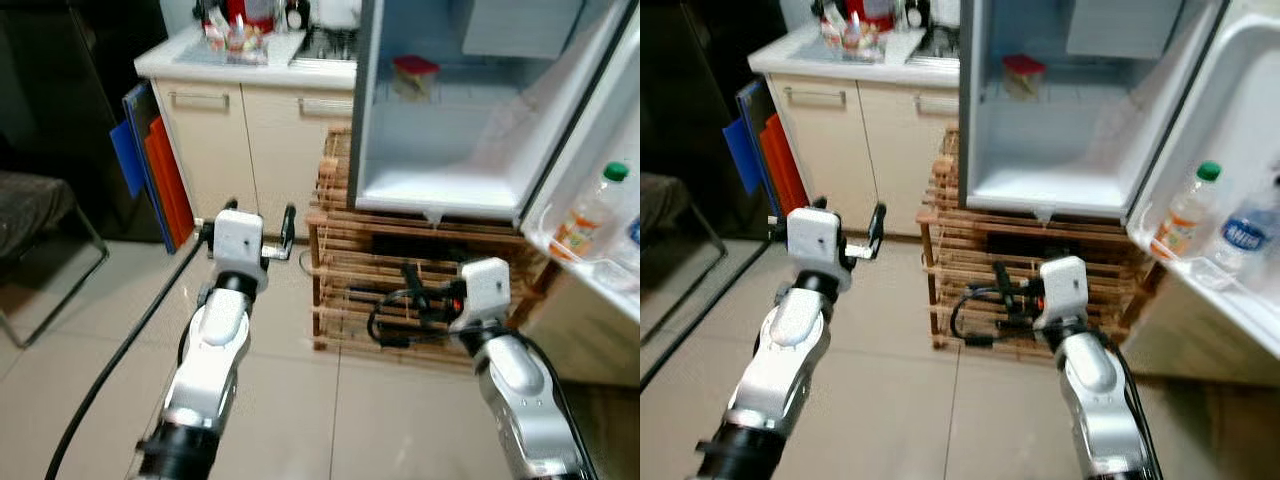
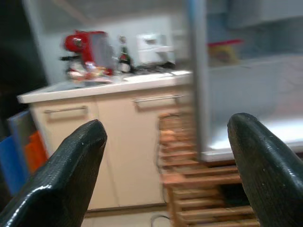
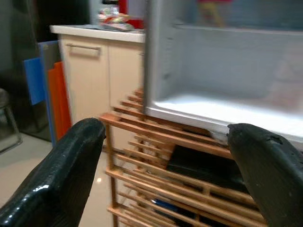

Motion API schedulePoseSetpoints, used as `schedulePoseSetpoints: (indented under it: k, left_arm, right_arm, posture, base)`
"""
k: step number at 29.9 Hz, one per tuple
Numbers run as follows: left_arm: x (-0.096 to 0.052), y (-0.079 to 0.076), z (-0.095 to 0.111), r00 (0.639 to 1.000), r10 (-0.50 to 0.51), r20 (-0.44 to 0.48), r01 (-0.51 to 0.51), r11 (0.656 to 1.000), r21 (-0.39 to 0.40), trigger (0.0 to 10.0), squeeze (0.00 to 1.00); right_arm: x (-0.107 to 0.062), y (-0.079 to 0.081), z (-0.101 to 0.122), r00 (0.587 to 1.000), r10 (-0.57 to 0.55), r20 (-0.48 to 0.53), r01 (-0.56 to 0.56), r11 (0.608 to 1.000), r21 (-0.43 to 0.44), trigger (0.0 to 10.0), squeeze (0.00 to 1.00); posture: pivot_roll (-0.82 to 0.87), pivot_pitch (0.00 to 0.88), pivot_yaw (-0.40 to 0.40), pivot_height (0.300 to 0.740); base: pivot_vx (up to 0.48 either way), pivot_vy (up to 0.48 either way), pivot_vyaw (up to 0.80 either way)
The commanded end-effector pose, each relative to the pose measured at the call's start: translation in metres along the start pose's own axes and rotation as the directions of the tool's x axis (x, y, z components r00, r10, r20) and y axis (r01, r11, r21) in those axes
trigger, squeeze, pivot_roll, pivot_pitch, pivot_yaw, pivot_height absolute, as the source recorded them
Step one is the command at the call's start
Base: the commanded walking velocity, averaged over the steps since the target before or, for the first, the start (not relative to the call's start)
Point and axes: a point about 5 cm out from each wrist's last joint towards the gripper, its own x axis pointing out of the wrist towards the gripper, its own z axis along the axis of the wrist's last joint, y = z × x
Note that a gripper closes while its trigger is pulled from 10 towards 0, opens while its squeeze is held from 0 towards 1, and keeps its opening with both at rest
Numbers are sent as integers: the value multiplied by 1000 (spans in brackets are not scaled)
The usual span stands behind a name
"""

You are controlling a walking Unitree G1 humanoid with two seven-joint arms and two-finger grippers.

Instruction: Restocking fridge

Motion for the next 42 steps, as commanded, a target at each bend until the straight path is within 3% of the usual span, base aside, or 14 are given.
schedulePoseSetpoints:
  k: [1,10,13,16,18,19,20,22,23,26,32,33,38,42]
  left_arm:
    - [5,-9,5,999,-47,25,47,999,-9,10000,0]
    - [4,-22,7,992,-115,47,116,993,-29,10000,0]
    - [5,-19,-1,995,-95,7,95,995,-23,10000,0]
    - [7,-17,-13,993,-96,-63,95,995,-14,10000,0]
    - [8,-14,-35,978,-102,-182,109,994,24,10000,0]
    - [8,-14,-35,978,-102,-182,109,994,24,10000,0]
    - [7,-11,-48,963,-106,-246,125,990,62,10000,0]
    - [1,-11,-77,889,-142,-436,221,966,136,10000,0]
    - [1,-11,-77,889,-142,-436,221,966,136,10000,0]
    - [-19,-9,-111,732,-179,-657,311,946,88,10000,0]
    - [-39,-23,-131,559,-317,-767,484,875,-9,10000,0]
    - [-39,-23,-131,559,-317,-767,484,875,-9,10000,0]
    - [-52,-25,-144,477,-329,-815,553,833,-12,10000,0]
    - [-54,-24,-146,472,-325,-820,547,837,-16,10000,0]
  right_arm:
    - [-1,-6,0,1000,-25,0,25,1000,-11,10000,0]
    - [-8,-5,-9,1000,-10,-25,10,1000,-4,10000,0]
    - [-32,-12,-44,983,41,-181,-48,998,-35,10000,0]
    - [-52,-22,-77,933,55,-357,-80,995,-57,10000,0]
    - [-80,-47,-118,801,-63,-595,-27,990,-141,10000,0]
    - [-80,-47,-118,801,-63,-595,-27,990,-141,10000,0]
    - [-99,-67,-135,692,-187,-697,66,978,-197,10000,0]
    - [-121,-90,-145,538,-411,-736,232,911,-340,10000,0]
    - [-121,-90,-145,538,-411,-736,232,911,-340,10000,0]
    - [-149,-129,-137,365,-639,-677,390,766,-512,10000,0]
    - [-161,-187,-106,260,-784,-564,472,613,-633,10000,0]
    - [-161,-187,-106,260,-784,-564,472,613,-633,10000,0]
    - [-190,-208,-99,44,-790,-612,680,472,-561,10000,0]
    - [-178,-228,-75,85,-858,-506,769,380,-515,10000,0]
  posture:
    - [-212,0,62,740]
    - [-213,0,68,740]
    - [-214,0,69,740]
    - [-215,0,69,740]
    - [-216,0,68,740]
    - [-216,0,68,740]
    - [-219,0,69,740]
    - [-220,0,68,740]
    - [-220,0,68,740]
    - [-230,0,72,740]
    - [-240,0,73,740]
    - [-240,0,73,740]
    - [-242,0,69,740]
    - [-249,0,79,740]
  base:
    - [292,-375,0]
    - [314,-358,0]
    - [0,0,0]
    - [0,0,0]
    - [0,0,0]
    - [0,0,0]
    - [0,0,0]
    - [0,0,0]
    - [0,0,0]
    - [0,0,0]
    - [0,0,0]
    - [0,0,0]
    - [0,0,0]
    - [0,0,0]
